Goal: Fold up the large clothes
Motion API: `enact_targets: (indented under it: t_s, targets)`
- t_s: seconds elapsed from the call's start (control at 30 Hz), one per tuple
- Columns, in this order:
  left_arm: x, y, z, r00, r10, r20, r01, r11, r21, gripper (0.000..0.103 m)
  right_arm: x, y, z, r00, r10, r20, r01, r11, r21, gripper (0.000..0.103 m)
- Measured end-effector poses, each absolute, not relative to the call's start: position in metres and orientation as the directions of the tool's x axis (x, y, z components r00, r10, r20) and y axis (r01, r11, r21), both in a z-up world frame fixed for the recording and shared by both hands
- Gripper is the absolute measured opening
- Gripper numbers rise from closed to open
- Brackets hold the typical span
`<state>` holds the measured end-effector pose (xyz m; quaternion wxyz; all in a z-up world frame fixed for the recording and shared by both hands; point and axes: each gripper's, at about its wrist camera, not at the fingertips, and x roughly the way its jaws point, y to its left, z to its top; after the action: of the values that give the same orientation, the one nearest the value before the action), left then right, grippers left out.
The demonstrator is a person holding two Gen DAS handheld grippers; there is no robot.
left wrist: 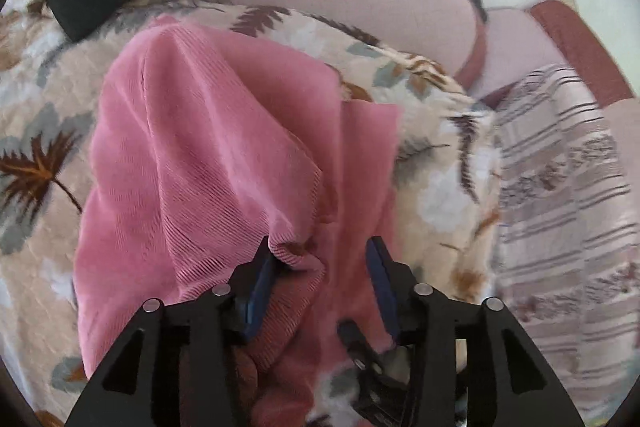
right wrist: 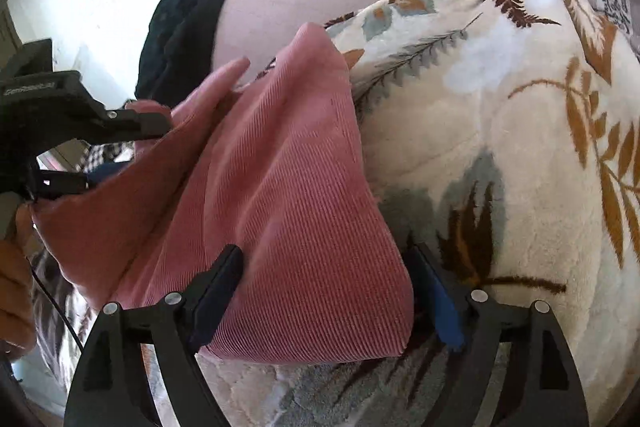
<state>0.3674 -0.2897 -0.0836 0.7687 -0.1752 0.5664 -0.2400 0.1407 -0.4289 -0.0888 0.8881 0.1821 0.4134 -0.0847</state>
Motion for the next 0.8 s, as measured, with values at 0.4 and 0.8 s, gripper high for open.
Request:
enact_targets:
  t_s: [0.4, 0.8]
  targets:
    - [0.373, -0.125, -0.096, 0.393, -0.624, -0.676, -0.094, 0.704, -0.704, 0.046, 0.137, -0.426, -0.032, 0.728, 0.006, -0.685, 0.314, 0.886, 0.341, 0.084]
    - [0.355, -0.167, -0.14, 0.355, -0.568, -0.742, 0.01, 0.796, -0.605, 0.044, 0.257, -0.331, -0.045, 0.522, 0.166, -0.837, 0.205, 0.928, 0.312, 0.045]
